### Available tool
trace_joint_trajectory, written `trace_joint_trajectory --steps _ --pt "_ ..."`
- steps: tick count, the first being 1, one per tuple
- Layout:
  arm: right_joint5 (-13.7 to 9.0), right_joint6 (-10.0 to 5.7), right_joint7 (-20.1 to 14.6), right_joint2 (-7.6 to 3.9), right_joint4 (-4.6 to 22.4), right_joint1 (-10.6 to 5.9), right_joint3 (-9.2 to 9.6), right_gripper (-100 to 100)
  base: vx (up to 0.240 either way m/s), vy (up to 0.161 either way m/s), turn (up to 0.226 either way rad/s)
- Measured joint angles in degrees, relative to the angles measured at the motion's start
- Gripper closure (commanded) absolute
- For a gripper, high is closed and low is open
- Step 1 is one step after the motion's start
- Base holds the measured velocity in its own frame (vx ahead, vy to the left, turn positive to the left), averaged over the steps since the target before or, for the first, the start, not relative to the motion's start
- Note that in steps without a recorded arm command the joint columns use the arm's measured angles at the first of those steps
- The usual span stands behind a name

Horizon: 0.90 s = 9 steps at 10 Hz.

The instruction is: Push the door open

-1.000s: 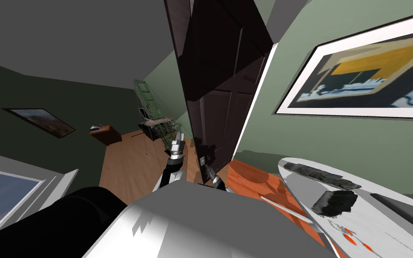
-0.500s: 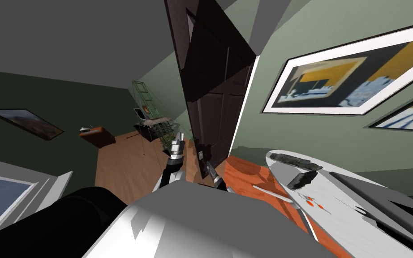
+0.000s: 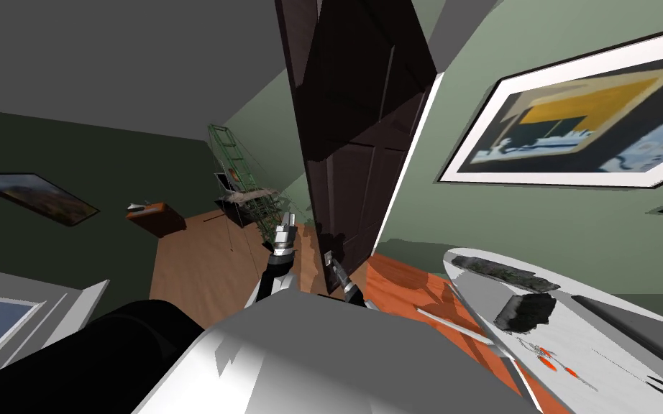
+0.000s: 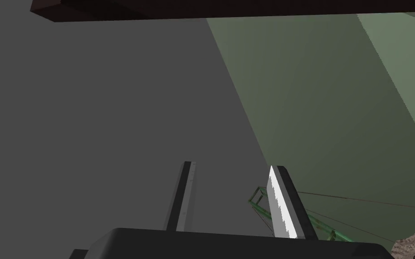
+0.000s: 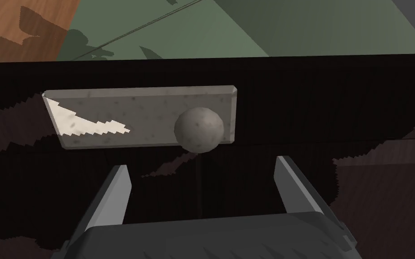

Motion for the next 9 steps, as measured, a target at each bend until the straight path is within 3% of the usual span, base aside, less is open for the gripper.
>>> trace_joint_trajectory --steps 2,3,8,9 --pt "-0.05 -0.3 0.23 0.58 0.59 -0.21 -0.35 -100 0.11 0.126 0.006" --pt "-0.05 -0.34 0.26 0.65 0.62 -0.25 -0.36 100 -0.004 -0.007 0.003" --pt "-0.03 -0.15 0.25 0.58 0.66 -0.22 -0.33 100 -0.013 -0.015 0.001" --pt "-0.03 -0.15 0.25 0.59 0.66 -0.22 -0.33 100 0.019 0.111 -0.032"
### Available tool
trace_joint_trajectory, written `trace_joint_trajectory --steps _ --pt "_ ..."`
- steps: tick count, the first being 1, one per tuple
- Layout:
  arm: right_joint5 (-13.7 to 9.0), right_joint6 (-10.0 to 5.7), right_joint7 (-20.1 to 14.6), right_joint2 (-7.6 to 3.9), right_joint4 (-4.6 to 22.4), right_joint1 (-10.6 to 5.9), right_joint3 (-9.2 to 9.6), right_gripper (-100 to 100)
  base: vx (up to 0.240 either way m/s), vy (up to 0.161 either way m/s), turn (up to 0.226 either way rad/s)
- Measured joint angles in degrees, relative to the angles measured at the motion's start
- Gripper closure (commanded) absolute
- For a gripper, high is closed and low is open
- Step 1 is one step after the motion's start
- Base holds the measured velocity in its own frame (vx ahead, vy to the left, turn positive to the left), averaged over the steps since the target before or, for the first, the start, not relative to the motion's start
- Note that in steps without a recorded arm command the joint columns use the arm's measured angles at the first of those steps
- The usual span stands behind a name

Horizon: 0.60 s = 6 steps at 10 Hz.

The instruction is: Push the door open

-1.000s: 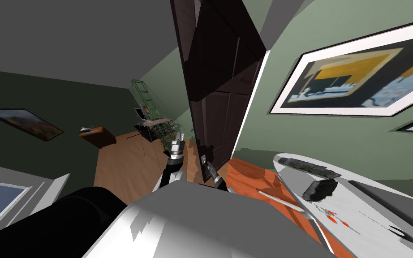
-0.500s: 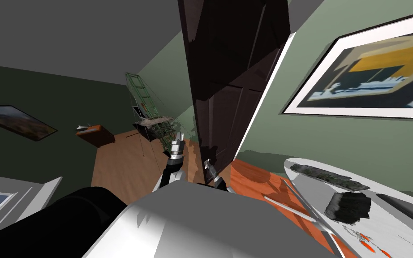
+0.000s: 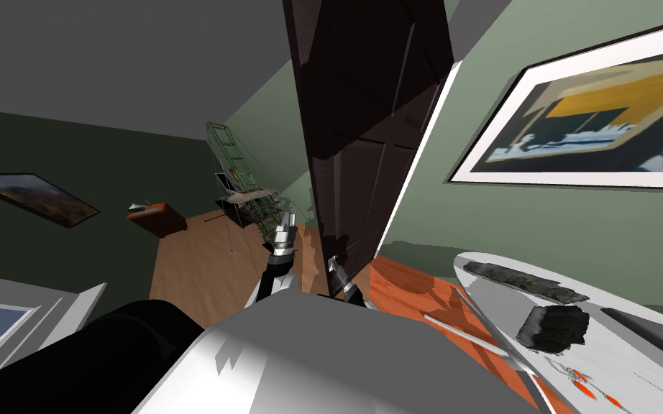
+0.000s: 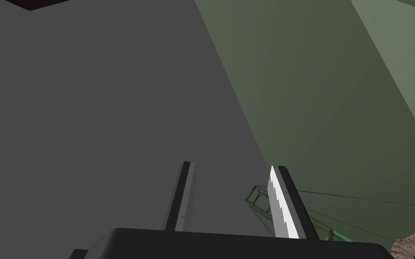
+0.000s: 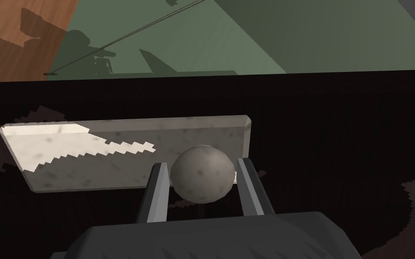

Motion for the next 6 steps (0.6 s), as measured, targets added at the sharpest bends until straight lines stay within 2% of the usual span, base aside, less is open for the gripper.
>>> trace_joint_trajectory --steps 3,5,6 --pt "-0.5 -0.08 0.58 -0.47 0.78 0.04 -1.79 100 0.13 0.19 -0.05" --pt "-0.9 -0.51 1.26 0.09 1.97 -0.39 -3.28 100 0.107 0.202 -0.052" --pt "-1.12 0.06 1.51 0.03 1.05 -0.2 -4.09 100 0.121 0.195 -0.069"
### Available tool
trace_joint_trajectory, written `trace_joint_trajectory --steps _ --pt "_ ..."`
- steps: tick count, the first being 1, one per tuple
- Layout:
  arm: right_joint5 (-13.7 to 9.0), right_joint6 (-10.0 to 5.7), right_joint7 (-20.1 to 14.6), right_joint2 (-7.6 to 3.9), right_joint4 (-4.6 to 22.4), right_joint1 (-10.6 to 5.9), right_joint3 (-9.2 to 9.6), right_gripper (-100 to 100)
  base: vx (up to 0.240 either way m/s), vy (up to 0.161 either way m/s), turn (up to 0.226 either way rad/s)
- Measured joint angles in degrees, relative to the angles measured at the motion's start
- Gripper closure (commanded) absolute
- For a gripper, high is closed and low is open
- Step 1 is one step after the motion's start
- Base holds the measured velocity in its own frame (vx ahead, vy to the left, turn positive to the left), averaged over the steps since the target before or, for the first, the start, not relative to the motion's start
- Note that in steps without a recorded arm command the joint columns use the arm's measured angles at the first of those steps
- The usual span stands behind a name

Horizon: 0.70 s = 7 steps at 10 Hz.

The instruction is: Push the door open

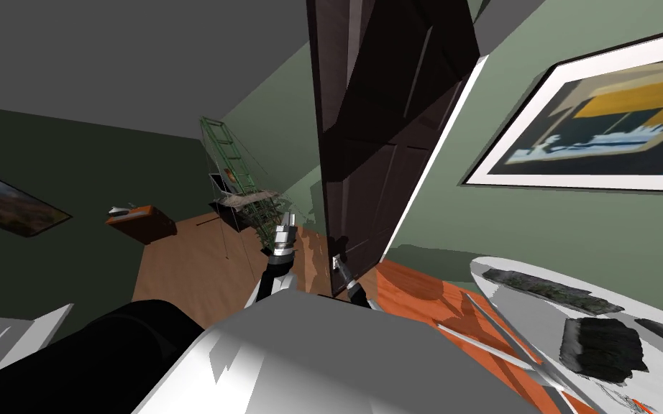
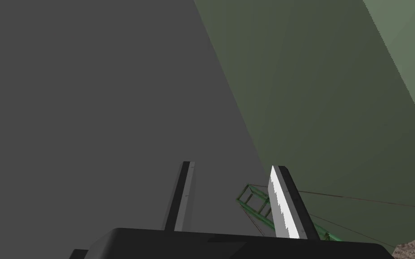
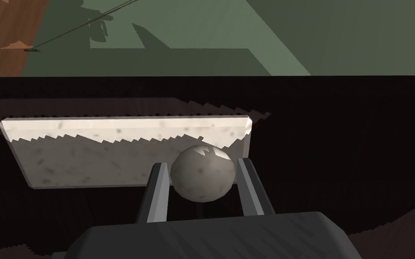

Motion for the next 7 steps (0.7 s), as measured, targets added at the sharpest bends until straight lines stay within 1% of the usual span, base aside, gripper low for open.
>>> trace_joint_trajectory --steps 1,2,3,4,5,6,7 --pt "-0.29 -0.32 0.35 0.6 1.11 -0.5 -0.97 100 0.117 0.191 -0.041" --pt "-0.61 -0.96 0.68 1.26 2.58 -1.16 -2.0 100 0.075 0.128 -0.016" --pt "-0.73 -0.54 0.75 1.03 1.57 -0.83 -2.39 100 0.106 0.132 -0.043" --pt "-0.92 -0.15 0.92 1.51 1.53 -0.73 -3.11 100 0.093 0.165 -0.067" --pt "-1.15 -0.05 1.22 2.06 1.86 -0.8 -3.92 100 0.037 0.073 -0.028" --pt "-1.22 -0.11 1.29 2.13 1.8 -0.91 -4.09 100 0.087 0.105 -0.035" --pt "-1.29 -0.18 1.51 1.88 1.72 -0.65 -4.42 100 0.1 0.17 -0.056"
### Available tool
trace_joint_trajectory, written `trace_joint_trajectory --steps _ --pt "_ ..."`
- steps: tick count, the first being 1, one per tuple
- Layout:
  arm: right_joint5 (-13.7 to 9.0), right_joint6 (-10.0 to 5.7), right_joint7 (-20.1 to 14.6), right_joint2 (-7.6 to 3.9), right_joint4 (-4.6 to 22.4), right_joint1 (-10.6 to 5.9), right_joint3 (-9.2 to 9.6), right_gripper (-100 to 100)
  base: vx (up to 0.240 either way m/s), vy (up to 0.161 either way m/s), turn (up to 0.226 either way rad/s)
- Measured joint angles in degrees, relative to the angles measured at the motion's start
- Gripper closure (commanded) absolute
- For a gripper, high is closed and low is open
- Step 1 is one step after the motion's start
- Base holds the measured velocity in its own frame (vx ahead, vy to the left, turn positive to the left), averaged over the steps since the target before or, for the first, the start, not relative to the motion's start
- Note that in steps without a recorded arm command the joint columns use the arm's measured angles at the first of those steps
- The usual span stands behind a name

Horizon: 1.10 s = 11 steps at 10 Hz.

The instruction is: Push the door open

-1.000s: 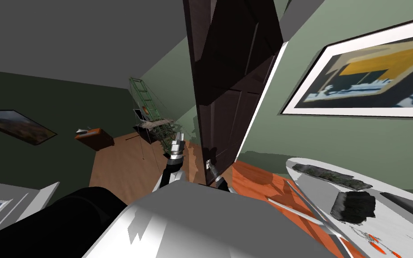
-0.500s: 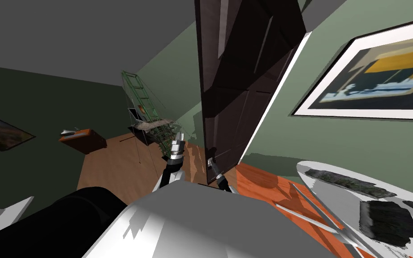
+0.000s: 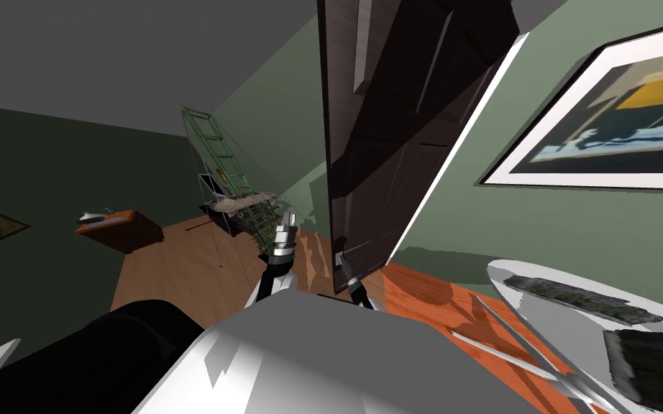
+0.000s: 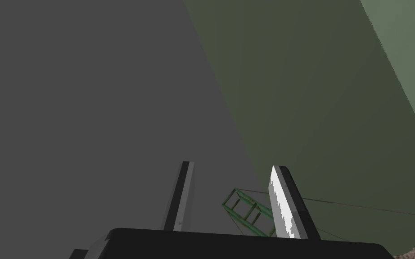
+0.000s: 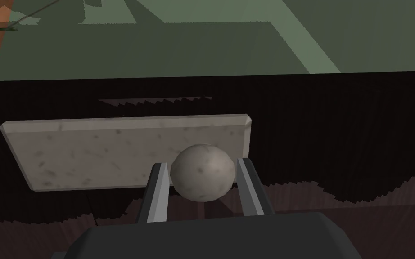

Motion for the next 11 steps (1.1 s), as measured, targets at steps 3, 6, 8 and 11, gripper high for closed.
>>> trace_joint_trajectory --steps 3,6,8,11 --pt "-0.64 1.27 0.6 -1.13 -0.91 0.43 -2.01 100 0.129 0.166 -0.062" --pt "-1.28 0.62 1.37 -0.77 -0.16 -0.07 -4.07 100 0.131 0.178 -0.068" --pt "-1.82 0.1 1.97 -0.09 0.9 -0.4 -5.75 100 0.145 0.166 -0.057" --pt "-2.58 -0.53 2.56 0.95 2.16 -1.37 -7.95 100 0.111 0.136 -0.059"
